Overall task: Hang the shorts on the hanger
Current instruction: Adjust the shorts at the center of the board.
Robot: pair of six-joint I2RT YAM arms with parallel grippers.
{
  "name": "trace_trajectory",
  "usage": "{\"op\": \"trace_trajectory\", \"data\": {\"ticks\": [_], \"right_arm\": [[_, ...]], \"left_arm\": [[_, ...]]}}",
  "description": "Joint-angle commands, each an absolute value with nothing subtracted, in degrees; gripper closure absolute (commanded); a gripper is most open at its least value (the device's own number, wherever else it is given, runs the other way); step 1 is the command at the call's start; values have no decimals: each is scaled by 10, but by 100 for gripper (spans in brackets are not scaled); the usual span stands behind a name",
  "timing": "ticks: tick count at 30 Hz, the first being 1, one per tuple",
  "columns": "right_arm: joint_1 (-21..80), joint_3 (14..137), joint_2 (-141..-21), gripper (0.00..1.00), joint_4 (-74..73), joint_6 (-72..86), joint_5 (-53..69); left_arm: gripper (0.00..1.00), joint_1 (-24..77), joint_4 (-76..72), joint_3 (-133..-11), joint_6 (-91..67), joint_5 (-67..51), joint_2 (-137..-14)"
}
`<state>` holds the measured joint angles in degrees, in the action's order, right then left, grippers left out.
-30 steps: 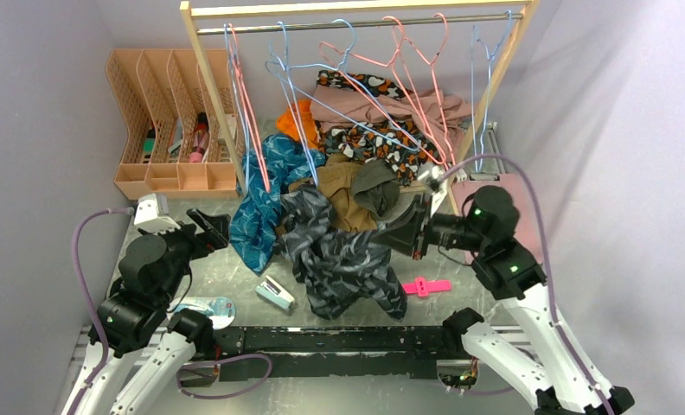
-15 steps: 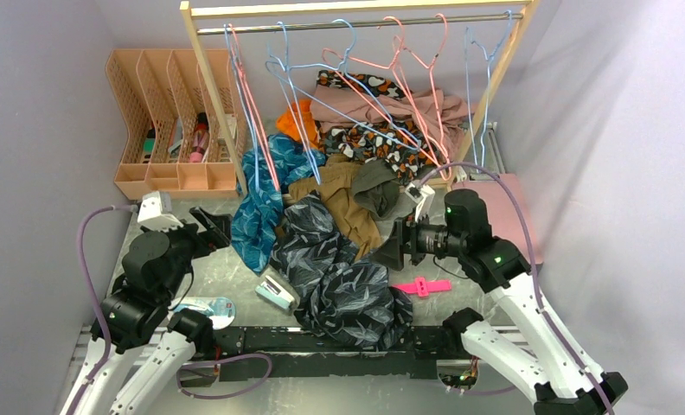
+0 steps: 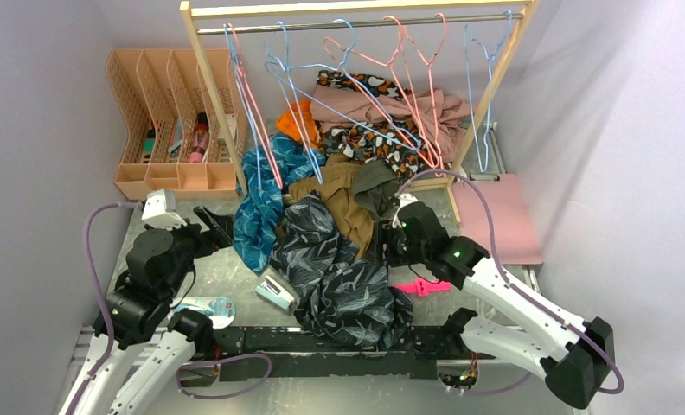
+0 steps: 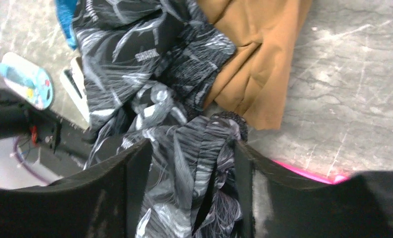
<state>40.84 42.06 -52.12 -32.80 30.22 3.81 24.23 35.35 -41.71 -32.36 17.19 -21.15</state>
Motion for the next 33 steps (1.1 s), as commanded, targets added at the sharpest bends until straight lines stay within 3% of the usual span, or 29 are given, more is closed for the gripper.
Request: {"op": "trace_trajectory", "data": {"ticks": [1,4,6,8,9,20,24,28,32,33], "right_arm": [[436,410,-542,44,-286,349,-52],[471,410,-530,59,-257,318,-14],[489,417,-510,75,-233,280,32],[502,438,-496,97,-231,245,63],[506,452,-492,100,-233,230,82],[518,675,-504,100,-154,153,395],[517,674,-515,100,-95,185,514],[517,632,-508,100,-169,151,497],[517,572,-476,100,-249,136,364],[517,553,-467,91,-263,143,332]], "left_arm": [[3,245,342,-417,-318,153,-223],[3,245,339,-416,-315,149,-224],[3,245,339,-416,-315,149,-224],[3,245,339,-416,-314,149,-223],[3,245,338,-416,-315,149,-223],[3,245,339,-414,-317,157,-209],[3,245,340,-415,-319,158,-207],[3,245,340,-414,-319,158,-204],[3,245,339,-414,-319,158,-203],[3,245,340,-415,-319,157,-202]]}}
